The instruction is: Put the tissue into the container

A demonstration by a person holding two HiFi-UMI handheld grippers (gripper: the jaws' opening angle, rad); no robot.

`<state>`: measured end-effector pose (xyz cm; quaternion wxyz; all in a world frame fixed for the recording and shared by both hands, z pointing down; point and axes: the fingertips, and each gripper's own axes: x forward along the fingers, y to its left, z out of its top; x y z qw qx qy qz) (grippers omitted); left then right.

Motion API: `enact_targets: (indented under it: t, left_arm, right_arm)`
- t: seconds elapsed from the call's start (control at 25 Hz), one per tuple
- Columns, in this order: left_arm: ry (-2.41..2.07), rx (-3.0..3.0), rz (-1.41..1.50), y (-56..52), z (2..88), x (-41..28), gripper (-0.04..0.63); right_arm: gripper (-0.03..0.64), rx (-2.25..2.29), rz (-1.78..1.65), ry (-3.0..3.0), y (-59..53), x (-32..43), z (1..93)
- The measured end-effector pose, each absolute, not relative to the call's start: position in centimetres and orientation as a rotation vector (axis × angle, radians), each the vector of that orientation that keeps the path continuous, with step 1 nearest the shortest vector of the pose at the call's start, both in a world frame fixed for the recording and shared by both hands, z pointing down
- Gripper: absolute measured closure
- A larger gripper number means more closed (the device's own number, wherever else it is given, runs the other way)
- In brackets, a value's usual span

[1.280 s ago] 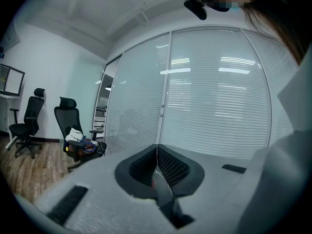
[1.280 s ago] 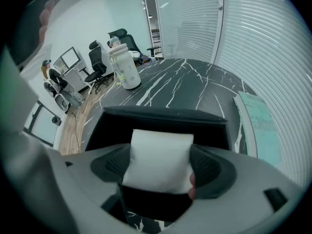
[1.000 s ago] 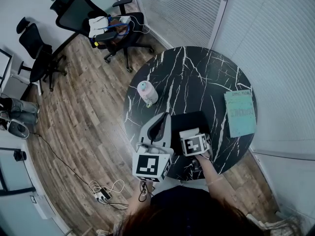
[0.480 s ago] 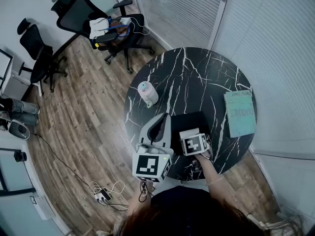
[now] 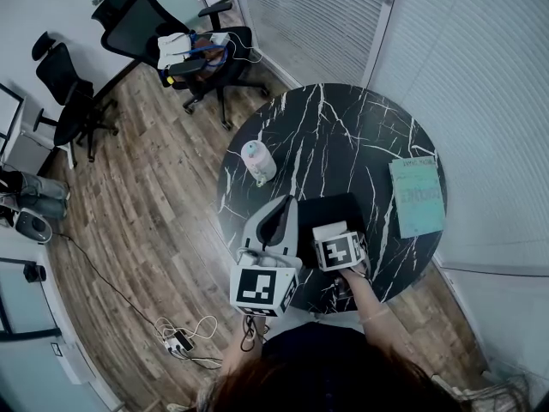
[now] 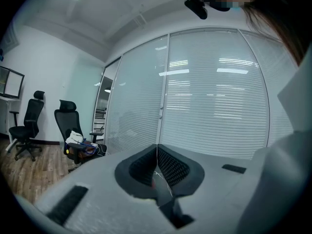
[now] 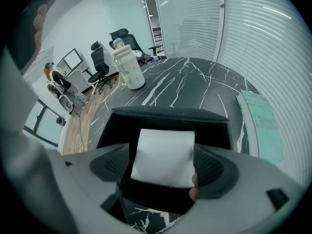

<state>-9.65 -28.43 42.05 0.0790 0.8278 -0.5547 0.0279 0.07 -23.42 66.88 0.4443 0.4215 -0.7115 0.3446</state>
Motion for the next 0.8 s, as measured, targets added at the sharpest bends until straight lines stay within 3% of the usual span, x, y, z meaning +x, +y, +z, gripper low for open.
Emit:
enact_targets:
  t: [0.8]
  left_arm:
    - [-1.670,2.528,0.042,-25.5,40.1,-9.4,0.568]
  right_arm:
    - [0.233,1.202,0.765,-1.841,-23.2,0.8,62.8]
